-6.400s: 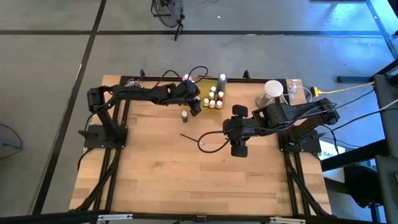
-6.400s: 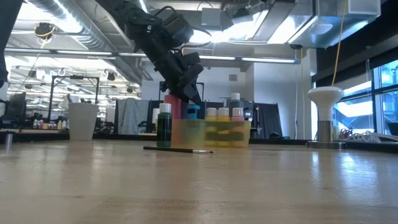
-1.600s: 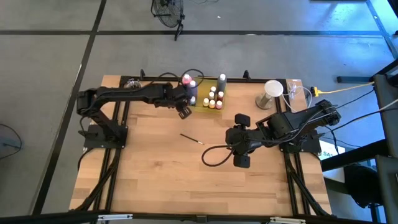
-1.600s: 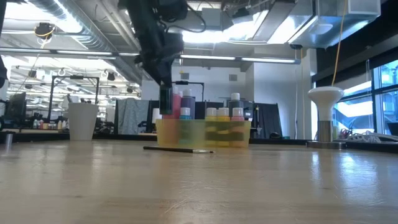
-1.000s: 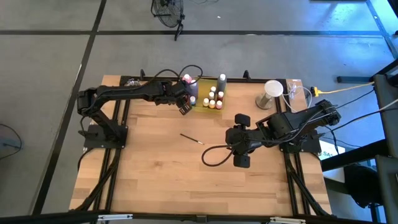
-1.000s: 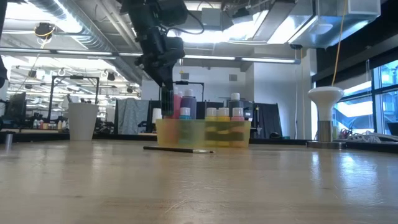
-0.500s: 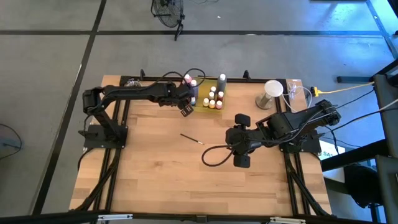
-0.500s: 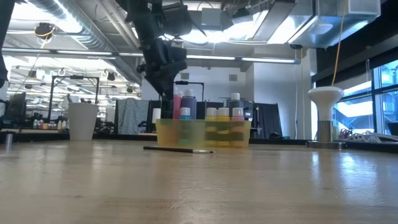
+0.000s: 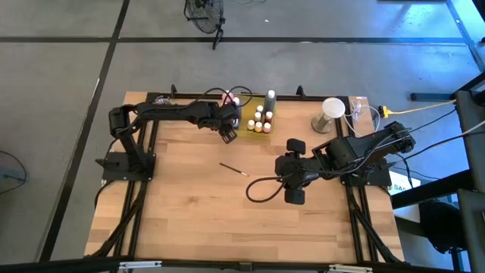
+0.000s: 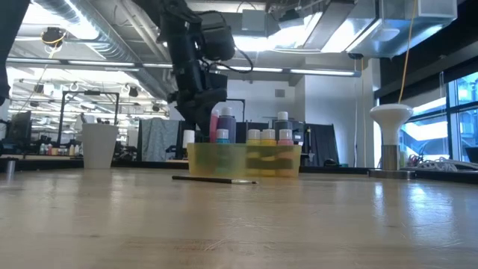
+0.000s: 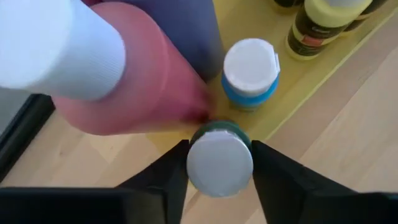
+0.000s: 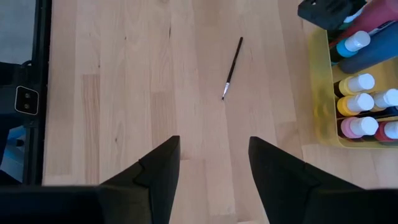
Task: Pick & Place Paint Supplies
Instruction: Put the small green paint bottle into the yellow bin, then put the silver paintbrush into the white cup
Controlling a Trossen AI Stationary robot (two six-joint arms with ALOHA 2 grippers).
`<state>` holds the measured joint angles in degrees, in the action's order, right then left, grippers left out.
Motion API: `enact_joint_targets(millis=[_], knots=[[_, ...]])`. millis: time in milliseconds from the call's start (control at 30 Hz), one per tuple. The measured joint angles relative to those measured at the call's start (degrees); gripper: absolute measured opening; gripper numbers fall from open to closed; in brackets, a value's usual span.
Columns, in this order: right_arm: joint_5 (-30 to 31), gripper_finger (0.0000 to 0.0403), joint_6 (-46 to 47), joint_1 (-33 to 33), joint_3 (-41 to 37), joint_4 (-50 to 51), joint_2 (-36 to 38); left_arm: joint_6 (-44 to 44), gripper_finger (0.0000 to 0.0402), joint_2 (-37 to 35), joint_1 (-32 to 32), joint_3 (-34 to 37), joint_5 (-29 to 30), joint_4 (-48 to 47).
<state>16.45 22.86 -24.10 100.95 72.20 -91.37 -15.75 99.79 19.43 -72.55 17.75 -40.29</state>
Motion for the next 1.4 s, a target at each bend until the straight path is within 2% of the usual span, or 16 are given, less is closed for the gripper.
enact_joint_targets(millis=[167, 300, 467, 667, 800, 900, 1000, 1200, 1300, 1400], knots=[[-0.02, 0.0193, 0.32, 0.0, 0.0, 0.0, 0.0, 0.02, 0.0215, 0.44, 0.05, 0.01, -1.37, -0.29], [-0.02, 0.0193, 0.32, -0.02, 0.0, 0.0, 0.0, 0.62, 0.0246, 0.43, 0.08, 0.02, -0.81, -0.27], [-0.04, 0.0193, 0.3, 0.0, 0.0, 0.0, 0.0, 1.71, 0.0255, -0.15, 0.06, -0.65, -0.71, -2.22], [-0.11, 0.0192, 0.29, 0.0, 0.0, 0.0, 0.0, -1.21, 0.0253, -4.1, -2.18, -6.61, -0.41, -13.43], [-0.32, 0.0192, -0.14, -1.21, 0.0, 0.0, 0.0, 5.04, 0.0253, -7.24, -7.1, -8.85, -4.43, -15.54], [-1.86, 0.0192, 0.07, -4.74, 0.0, -0.26, 0.0, 12.02, 0.0253, -8.38, -11.84, -8.85, -9.48, -14.36], [-0.23, 0.0192, 2.08, -9.43, 0.0, -0.45, 0.0, 17.0, 0.0253, -8.04, -17.06, -8.43, -10.6, -11.27], [7.07, 0.0192, 7.3, -17.13, 0.0, -0.67, 0.0, 27.45, 0.0253, -2.92, -24.82, -6.78, -17.43, -0.2], [9.46, 0.0192, 10.6, -19.78, 0.0, -0.61, 0.0, 31.0, 0.0253, -0.14, -26.12, -6.56, -18.85, 1.6], [10.87, 0.0192, 13.35, -22.0, 0.0, -0.59, 0.0, 34.19, 0.0253, 3.02, -25.94, -6.54, -22.71, 3.16]])
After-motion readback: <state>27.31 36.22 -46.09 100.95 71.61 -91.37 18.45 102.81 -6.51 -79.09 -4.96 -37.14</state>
